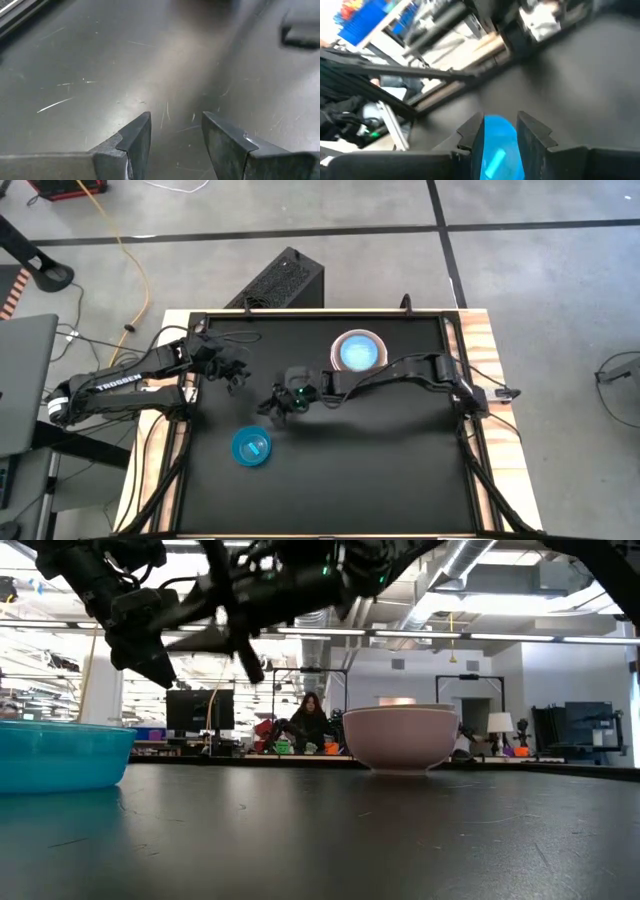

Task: Nest bowls inside each other
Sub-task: Stack the blue bowl on the blue patterned bowl

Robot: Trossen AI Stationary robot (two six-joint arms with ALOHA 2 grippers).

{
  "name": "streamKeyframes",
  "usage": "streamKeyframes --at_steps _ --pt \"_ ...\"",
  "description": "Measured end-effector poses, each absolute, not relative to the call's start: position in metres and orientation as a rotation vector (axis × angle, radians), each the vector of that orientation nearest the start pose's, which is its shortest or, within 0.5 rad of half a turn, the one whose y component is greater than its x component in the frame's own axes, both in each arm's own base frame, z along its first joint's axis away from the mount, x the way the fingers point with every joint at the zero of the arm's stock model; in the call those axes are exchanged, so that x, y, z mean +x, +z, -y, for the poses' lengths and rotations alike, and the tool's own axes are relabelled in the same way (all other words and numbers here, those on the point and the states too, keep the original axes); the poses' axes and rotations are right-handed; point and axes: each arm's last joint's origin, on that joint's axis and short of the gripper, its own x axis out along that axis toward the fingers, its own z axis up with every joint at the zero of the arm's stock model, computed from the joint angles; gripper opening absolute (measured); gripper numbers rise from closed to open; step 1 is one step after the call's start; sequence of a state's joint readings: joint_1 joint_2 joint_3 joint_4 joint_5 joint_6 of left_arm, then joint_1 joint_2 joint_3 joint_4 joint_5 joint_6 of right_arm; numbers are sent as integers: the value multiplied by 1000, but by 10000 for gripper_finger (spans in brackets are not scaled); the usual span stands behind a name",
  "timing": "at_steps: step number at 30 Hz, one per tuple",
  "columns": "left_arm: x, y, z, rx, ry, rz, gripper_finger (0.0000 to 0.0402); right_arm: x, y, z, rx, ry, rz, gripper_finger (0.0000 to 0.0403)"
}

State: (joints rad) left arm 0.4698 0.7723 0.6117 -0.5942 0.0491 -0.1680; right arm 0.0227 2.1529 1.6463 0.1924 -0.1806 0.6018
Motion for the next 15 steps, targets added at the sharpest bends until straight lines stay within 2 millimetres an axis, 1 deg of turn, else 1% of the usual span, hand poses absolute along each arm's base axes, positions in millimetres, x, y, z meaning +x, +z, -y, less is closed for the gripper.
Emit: streamKeyframes --at_steps 2,4,9,13,15 --pt "137 241 -68 -354 461 -702 164 501 216 -18 647 87 -405 120" --pt "137 242 -68 -356 454 -701 164 503 209 -19 674 81 -420 123" --pt "137 242 -67 -361 446 -701 164 503 203 -26 667 81 -448 144" --pt "137 242 -67 -383 454 -696 164 499 195 -31 648 26 -526 164" --pt "137 242 -67 -397 460 -692 164 498 191 -31 678 4 -565 173"
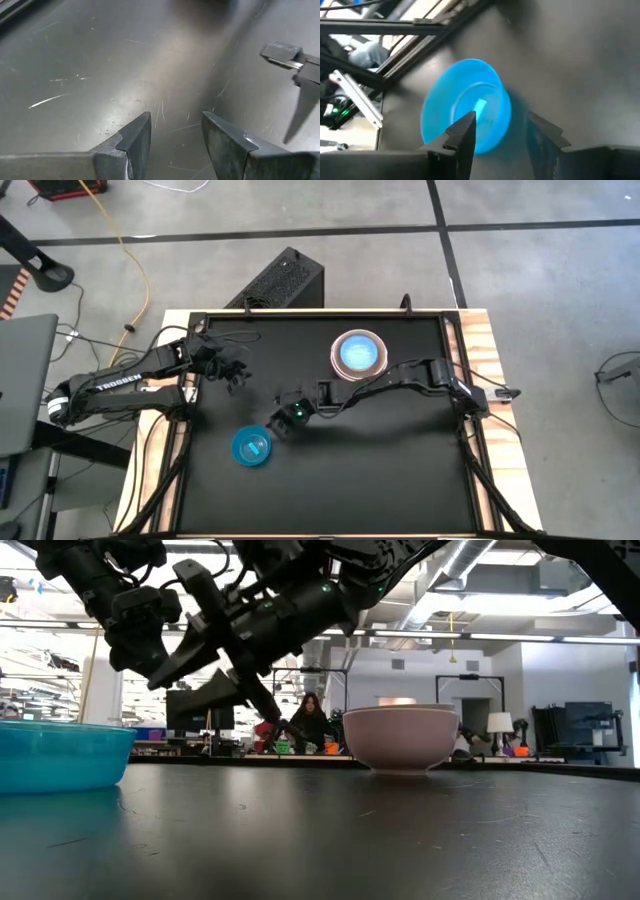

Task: Nest bowls inside each other
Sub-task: Stack the blue bowl on the blue patterned bowl

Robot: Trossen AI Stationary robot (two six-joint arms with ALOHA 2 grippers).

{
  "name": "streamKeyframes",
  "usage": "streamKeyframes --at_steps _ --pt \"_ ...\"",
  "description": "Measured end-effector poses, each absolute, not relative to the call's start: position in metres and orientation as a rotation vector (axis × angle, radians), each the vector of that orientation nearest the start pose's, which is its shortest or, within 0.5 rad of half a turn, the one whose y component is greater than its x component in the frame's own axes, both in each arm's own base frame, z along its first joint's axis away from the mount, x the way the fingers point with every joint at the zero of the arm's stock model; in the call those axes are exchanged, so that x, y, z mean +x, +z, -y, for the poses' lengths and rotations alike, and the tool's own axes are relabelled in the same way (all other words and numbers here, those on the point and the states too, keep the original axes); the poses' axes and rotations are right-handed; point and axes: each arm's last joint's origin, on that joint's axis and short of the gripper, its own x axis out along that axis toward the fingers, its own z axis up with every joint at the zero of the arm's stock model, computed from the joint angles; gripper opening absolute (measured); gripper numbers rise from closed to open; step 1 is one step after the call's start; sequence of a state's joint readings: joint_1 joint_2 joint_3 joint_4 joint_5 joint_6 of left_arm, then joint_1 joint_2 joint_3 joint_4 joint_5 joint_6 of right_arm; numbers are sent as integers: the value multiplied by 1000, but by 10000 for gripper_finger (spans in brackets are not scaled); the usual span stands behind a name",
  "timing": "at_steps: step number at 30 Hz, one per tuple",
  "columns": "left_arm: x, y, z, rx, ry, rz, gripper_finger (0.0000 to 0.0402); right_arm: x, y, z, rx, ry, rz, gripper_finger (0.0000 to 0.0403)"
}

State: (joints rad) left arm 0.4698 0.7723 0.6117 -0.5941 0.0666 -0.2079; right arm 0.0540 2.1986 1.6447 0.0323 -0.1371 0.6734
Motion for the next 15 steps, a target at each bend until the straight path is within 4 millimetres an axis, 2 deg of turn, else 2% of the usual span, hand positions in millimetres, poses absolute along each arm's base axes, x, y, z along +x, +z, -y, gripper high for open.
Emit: streamKeyframes --at_steps 6,15 --pt "137 242 -67 -453 482 -680 164 495 188 -32 720 -36 -612 185" --pt "140 241 -61 -569 485 -663 164 492 191 -61 802 -161 -635 173"
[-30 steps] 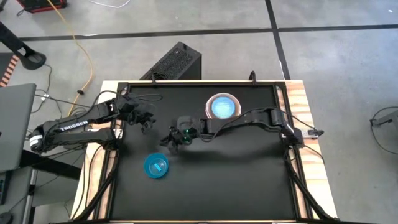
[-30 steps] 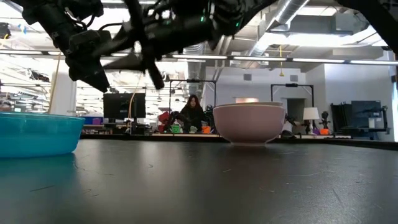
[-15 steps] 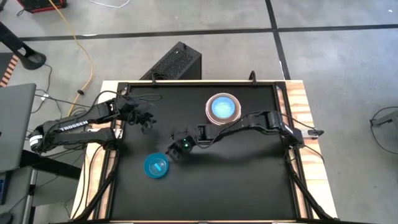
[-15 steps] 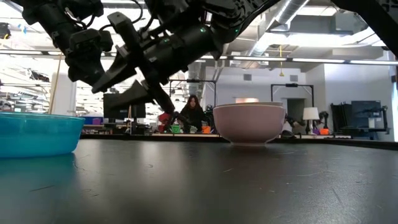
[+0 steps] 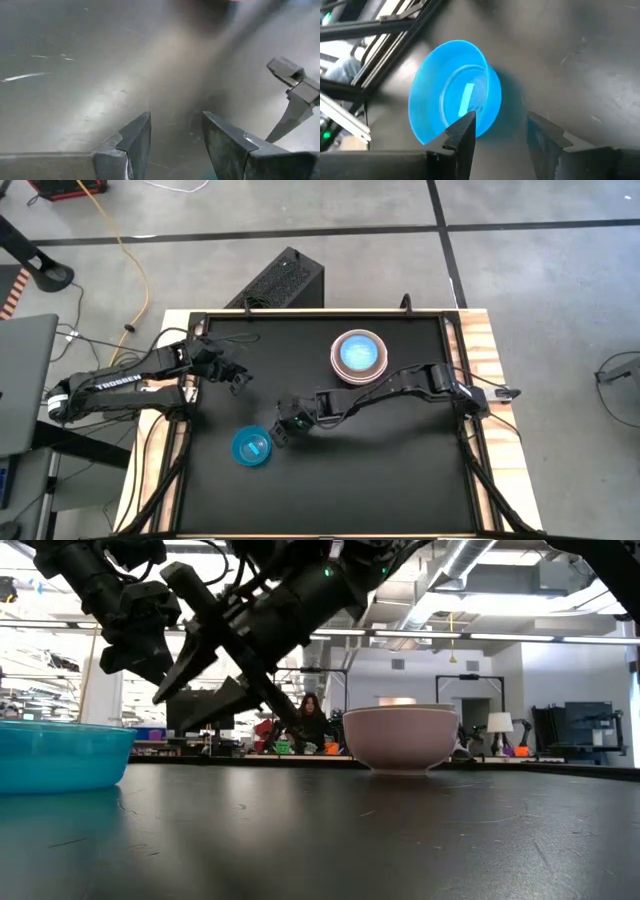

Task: Nest bowls inside each other
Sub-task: Stack the blue bowl on the blue patterned bowl

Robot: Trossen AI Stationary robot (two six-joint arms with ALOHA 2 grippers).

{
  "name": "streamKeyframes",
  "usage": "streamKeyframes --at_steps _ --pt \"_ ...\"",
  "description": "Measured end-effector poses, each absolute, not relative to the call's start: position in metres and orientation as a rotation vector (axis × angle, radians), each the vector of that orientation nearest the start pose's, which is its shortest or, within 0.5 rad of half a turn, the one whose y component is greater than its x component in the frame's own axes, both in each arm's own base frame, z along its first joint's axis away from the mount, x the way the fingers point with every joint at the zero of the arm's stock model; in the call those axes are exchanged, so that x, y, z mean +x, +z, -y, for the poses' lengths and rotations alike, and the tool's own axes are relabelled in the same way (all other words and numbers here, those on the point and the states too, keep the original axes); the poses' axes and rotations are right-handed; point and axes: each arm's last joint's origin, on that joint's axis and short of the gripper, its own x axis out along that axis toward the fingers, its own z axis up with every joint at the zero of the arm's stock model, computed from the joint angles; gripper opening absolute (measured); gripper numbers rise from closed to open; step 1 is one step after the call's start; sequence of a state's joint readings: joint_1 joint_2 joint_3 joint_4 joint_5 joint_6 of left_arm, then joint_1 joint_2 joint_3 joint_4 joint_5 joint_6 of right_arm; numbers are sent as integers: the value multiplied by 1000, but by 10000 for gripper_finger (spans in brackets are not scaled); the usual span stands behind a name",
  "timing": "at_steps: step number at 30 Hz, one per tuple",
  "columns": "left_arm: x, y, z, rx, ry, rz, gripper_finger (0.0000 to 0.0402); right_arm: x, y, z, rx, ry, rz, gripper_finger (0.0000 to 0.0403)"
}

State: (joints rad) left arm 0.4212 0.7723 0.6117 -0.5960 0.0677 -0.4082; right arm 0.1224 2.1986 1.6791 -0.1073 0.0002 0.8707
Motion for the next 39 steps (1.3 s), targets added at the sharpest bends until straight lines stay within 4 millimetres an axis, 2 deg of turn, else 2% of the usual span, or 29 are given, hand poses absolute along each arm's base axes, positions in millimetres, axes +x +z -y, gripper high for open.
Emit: streamKeyframes --at_steps 3,8,11,16,22,27,34,39 --pt "143 242 -54 -589 455 -661 164 493 197 -66 846 -183 -625 172" --pt "147 242 -44 -582 457 -661 164 495 185 -75 856 -222 -644 171" --pt "148 242 -39 -575 470 -656 164 505 183 -84 872 -203 -627 171" --pt "150 242 -31 -569 463 -657 164 530 166 -101 844 -192 -667 171" --pt "151 242 -24 -571 445 -667 164 551 160 -106 788 -246 -770 164" --pt "152 242 -18 -549 427 -671 164 559 155 -110 758 -223 -778 127" --pt "151 241 -13 -524 435 -684 164 558 161 -109 721 -201 -795 14" --pt "150 240 -11 -515 449 -691 164 555 177 -105 725 -151 -803 8"
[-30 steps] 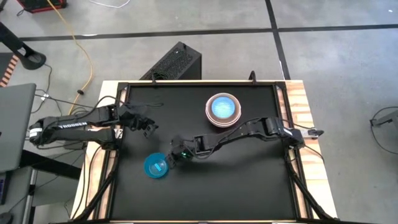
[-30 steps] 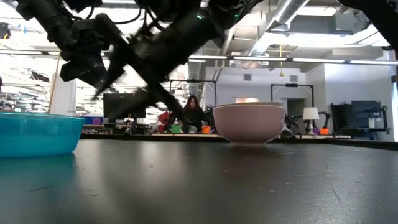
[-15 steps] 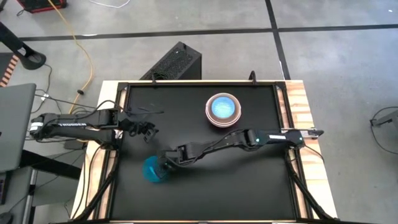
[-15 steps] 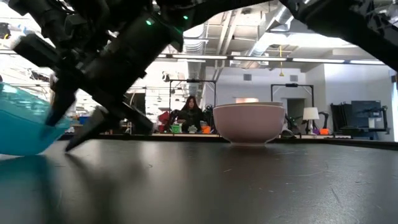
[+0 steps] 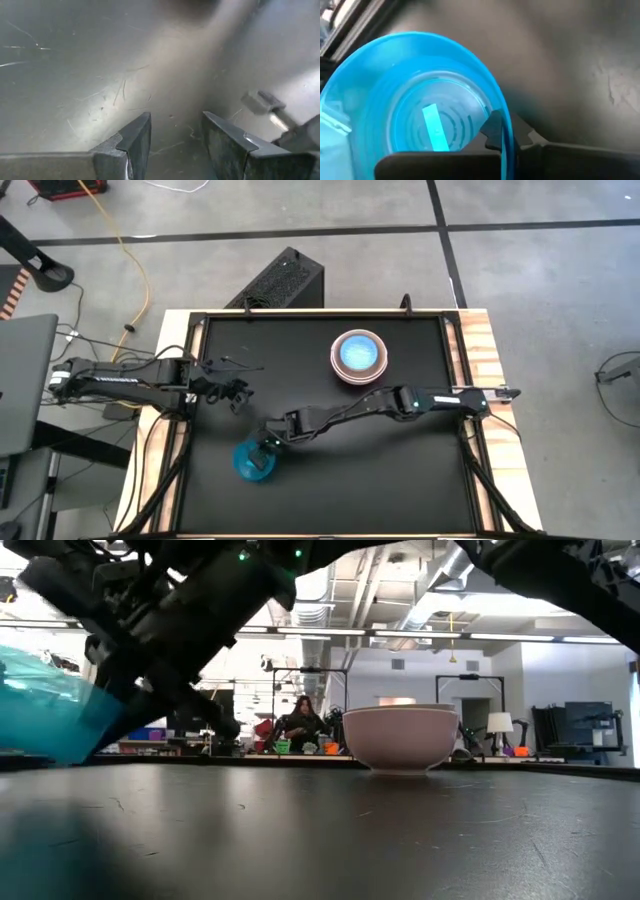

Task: Nest bowls inside each other
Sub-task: Stack the blue bowl on the blue patterned bowl

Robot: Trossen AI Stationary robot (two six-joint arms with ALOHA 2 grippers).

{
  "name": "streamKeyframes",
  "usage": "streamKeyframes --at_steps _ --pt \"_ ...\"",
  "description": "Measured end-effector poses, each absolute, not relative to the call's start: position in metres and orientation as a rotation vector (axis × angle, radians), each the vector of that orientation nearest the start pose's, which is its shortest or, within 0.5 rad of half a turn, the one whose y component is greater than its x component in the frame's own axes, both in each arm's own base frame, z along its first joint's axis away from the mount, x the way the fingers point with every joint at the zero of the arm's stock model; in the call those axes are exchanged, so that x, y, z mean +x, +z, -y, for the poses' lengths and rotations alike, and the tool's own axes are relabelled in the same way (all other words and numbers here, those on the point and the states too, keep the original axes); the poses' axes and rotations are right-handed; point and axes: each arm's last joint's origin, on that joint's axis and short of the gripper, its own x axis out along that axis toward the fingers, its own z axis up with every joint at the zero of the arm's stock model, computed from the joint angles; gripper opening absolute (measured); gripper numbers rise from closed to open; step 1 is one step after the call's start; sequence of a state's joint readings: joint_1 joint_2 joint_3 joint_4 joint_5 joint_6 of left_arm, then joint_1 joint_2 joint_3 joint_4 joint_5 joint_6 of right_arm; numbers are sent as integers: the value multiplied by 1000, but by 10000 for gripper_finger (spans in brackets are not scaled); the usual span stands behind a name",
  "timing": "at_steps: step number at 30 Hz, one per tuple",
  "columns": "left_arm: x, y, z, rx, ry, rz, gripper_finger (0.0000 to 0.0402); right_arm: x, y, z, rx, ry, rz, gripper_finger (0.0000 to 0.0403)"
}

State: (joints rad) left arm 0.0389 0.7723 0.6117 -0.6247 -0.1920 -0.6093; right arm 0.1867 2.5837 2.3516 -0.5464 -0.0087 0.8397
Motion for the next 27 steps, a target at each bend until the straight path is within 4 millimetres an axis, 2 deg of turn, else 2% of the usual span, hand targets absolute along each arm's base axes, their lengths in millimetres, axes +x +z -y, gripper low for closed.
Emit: streamKeyframes --at_steps 3,7,15,18,25,27 --pt "150 240 -11 -515 453 -690 164 547 196 -95 692 -168 -838 3" --pt "150 240 -12 -505 473 -686 164 528 235 -77 623 -187 -888 2" --pt "149 240 -14 -415 525 -674 164 478 317 -29 541 -243 -921 1" --pt "150 241 -15 -367 539 -658 164 458 342 -10 514 -277 -931 0" --pt "157 251 -27 -240 527 -560 164 409 386 36 481 -358 -958 0" --pt "159 254 -33 -215 513 -530 164 394 393 48 469 -411 -985 0"
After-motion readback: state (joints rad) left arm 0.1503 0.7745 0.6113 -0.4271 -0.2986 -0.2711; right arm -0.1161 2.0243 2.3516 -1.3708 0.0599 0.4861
